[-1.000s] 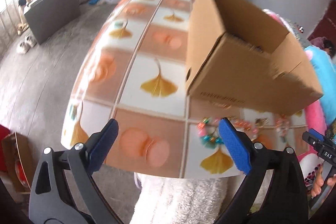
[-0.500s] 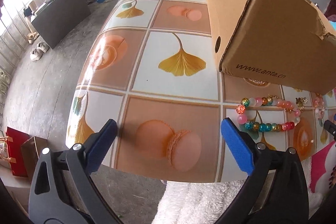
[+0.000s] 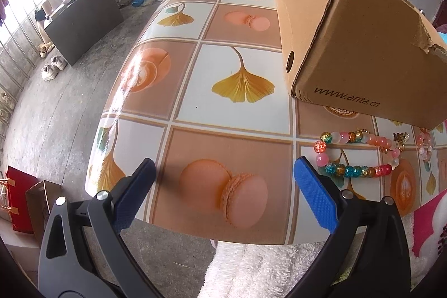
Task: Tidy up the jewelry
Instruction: 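Move both tools back out of the box toward the multicolour bead bracelet, then grasp the multicolour bead bracelet with the right tool while the left tool grasps it too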
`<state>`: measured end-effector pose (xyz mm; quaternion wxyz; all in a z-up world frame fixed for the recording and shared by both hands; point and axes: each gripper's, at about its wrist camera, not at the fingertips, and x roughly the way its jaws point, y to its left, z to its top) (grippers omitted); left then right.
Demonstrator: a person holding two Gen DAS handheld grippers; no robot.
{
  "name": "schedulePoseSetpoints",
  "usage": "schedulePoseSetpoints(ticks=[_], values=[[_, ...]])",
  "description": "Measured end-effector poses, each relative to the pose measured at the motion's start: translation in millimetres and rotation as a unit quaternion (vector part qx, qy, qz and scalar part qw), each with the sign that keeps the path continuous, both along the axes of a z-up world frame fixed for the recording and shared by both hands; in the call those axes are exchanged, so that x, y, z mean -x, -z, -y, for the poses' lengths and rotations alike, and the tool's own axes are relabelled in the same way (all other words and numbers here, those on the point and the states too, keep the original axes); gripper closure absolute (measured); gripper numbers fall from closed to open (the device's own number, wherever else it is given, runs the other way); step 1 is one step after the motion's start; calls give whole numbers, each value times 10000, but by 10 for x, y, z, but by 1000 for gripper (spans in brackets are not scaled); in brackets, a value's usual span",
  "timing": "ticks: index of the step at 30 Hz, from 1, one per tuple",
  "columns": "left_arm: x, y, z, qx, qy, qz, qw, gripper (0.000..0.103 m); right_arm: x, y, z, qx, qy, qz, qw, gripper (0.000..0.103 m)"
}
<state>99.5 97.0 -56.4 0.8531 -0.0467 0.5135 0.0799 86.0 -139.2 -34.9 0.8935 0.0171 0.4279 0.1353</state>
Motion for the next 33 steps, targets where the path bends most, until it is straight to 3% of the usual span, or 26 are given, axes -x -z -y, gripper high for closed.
schedulePoseSetpoints(ticks=[2, 6, 19, 27, 33], values=[[2, 2, 1, -3, 33, 13, 10000, 7, -47, 39, -191, -348, -284, -199, 9988, 8], [10, 1, 3, -5, 90, 47, 9999, 7, -146, 245, -502, -608, -549, -743, 9939, 32], [11, 1, 2, -4, 111, 80, 9999, 7, -283, 397, -915, 24, -803, -814, 9934, 81], [13, -12, -7, -15, 190, 82, 9998, 7, -322, 471, -929, 251, -796, -854, 9928, 91], [161, -261, -40, 527, 457, 869, 9938, 8, -296, 431, -902, 342, -746, -739, 9939, 91]])
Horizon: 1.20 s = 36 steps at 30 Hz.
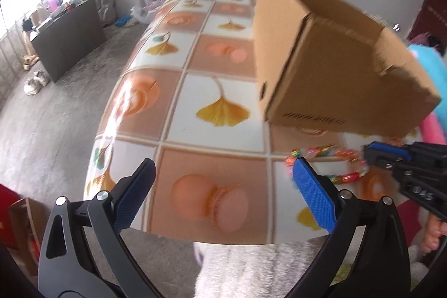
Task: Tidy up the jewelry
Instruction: 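Grasp the multicolour bead bracelet with the right tool while the left tool grasps it too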
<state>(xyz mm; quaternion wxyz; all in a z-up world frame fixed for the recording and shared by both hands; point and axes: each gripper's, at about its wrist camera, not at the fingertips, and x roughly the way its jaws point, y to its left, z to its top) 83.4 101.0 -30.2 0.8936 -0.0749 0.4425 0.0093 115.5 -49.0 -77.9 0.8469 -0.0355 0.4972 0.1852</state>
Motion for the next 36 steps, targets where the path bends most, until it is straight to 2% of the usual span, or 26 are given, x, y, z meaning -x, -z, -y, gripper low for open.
schedulePoseSetpoints(ticks=[2, 3, 5, 9, 14, 18, 23, 30, 36], values=[[16, -52, 38, 129, 156, 155, 9997, 12, 3, 4, 33, -25, 18, -9, 10000, 91], [12, -69, 76, 194, 284, 208, 9992, 21, 5, 8, 38, -46, 17, -13, 10000, 91], [-22, -63, 146, 299, 464, 177, 9983, 30, 11, 11, 48, -72, 0, -18, 10000, 91], [-128, 46, 219, 560, 602, -105, 9966, 56, 7, 23, 61, -134, -41, -54, 9999, 91], [-202, 119, 261, 749, 705, -271, 9943, 72, -30, 26, 88, -183, -100, -102, 9997, 91], [-256, 154, 370, 607, 838, -476, 9935, 82, -73, 39, 102, -239, -136, -151, 9995, 91], [-283, 145, 478, 192, 865, -660, 9939, 84, -108, 36, 90, -235, -211, -186, 9993, 91], [-337, 130, 568, -190, 886, -851, 9922, 84, -110, 48, 11, -142, -329, -182, 9992, 91], [-347, 127, 662, -430, 924, -822, 9914, 84, -97, 48, -52, -39, -371, -123, 9992, 91]])
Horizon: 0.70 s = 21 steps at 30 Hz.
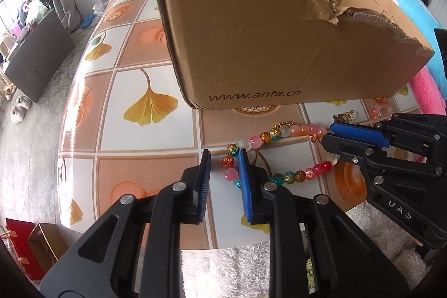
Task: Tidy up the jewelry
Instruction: 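Grasp the multicolour bead bracelet with the right tool while the left tool grasps it too, then carry the bead bracelet into the box and open both tools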
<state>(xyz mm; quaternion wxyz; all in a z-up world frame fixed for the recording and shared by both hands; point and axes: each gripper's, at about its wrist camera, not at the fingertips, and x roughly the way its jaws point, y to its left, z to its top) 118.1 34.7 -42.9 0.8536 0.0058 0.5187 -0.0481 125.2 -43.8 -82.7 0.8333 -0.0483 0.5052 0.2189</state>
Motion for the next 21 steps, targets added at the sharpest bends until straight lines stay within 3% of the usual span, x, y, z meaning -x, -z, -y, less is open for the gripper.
schedulePoseSetpoints(ticks=[3, 6, 14, 21], values=[[50, 3, 29, -24, 19, 83, 10000, 94, 29, -14, -7, -78, 36, 30, 10000, 93], [100, -20, 52, -96, 34, 228, 9997, 94, 68, -39, -20, -95, 60, 115, 9999, 93], [334, -278, 23, 152, 0, 655, 9977, 95, 229, -187, 47, -224, 152, 415, 9988, 93], [487, -601, 19, 198, 33, 1134, 9933, 95, 362, -490, 40, -277, 104, 903, 9955, 93]])
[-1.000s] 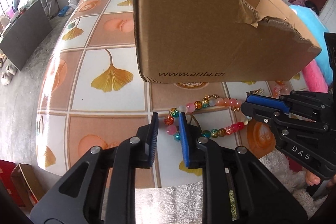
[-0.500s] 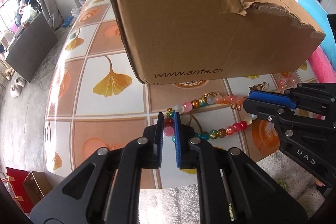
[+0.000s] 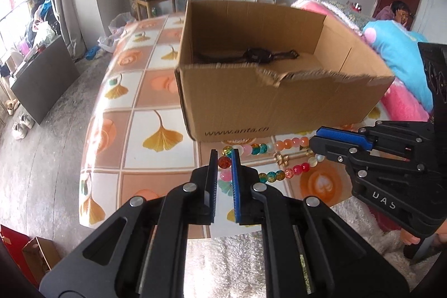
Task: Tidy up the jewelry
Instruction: 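Carry the bead bracelet into the box and open both tools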
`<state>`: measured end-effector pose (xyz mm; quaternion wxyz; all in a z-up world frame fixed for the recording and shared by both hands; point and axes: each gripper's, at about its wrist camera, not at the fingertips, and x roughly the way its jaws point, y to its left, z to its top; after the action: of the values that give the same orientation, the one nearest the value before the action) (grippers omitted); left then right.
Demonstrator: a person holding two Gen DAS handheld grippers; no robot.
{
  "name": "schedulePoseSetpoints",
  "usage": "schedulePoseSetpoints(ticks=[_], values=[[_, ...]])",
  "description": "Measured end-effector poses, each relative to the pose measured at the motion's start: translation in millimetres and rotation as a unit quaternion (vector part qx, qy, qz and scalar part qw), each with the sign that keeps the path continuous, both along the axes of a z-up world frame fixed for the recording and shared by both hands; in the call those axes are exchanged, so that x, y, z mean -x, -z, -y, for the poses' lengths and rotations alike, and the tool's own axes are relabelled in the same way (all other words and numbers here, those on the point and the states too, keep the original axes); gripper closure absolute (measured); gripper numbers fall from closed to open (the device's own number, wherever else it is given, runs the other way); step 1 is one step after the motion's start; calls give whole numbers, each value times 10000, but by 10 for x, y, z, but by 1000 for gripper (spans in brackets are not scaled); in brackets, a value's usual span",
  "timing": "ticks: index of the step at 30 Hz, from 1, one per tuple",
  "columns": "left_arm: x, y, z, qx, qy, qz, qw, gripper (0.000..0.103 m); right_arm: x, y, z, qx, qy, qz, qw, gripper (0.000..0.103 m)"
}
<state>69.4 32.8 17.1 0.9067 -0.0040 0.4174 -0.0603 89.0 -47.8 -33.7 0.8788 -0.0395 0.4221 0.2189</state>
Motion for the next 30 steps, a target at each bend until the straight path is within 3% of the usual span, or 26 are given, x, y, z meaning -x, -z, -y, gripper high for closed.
schedulePoseSetpoints(ticks=[5, 9, 12, 15, 19, 22, 25, 30], values=[[108, -444, -27, 63, 131, 577, 9982, 94, 142, -359, 66, -51, -91, 572, 9983, 93], [97, -808, 10, -44, 279, 1088, 9937, 94, 227, -727, 94, 160, -301, 1376, 9899, 93], [-65, -1069, 52, -121, 423, 1395, 9892, 94, 118, -972, 105, 229, -426, 1747, 9834, 93], [-344, -1192, 120, -328, 530, 1517, 9865, 94, -188, -1117, 165, 189, -491, 1794, 9824, 93], [-914, -1137, 158, -361, 695, 1097, 9909, 94, -847, -1085, 235, 62, -681, 1114, 9914, 93], [-1379, -885, 178, -481, 732, 513, 9948, 94, -1408, -890, 229, 29, -844, 241, 9961, 93], [-1715, -623, 169, -447, 824, -79, 9956, 94, -1843, -617, 144, 65, -1024, -565, 9931, 93], [-1957, -318, 269, -782, 1038, -605, 9897, 94, -2177, -140, -17, 187, -1267, -1643, 9781, 93]])
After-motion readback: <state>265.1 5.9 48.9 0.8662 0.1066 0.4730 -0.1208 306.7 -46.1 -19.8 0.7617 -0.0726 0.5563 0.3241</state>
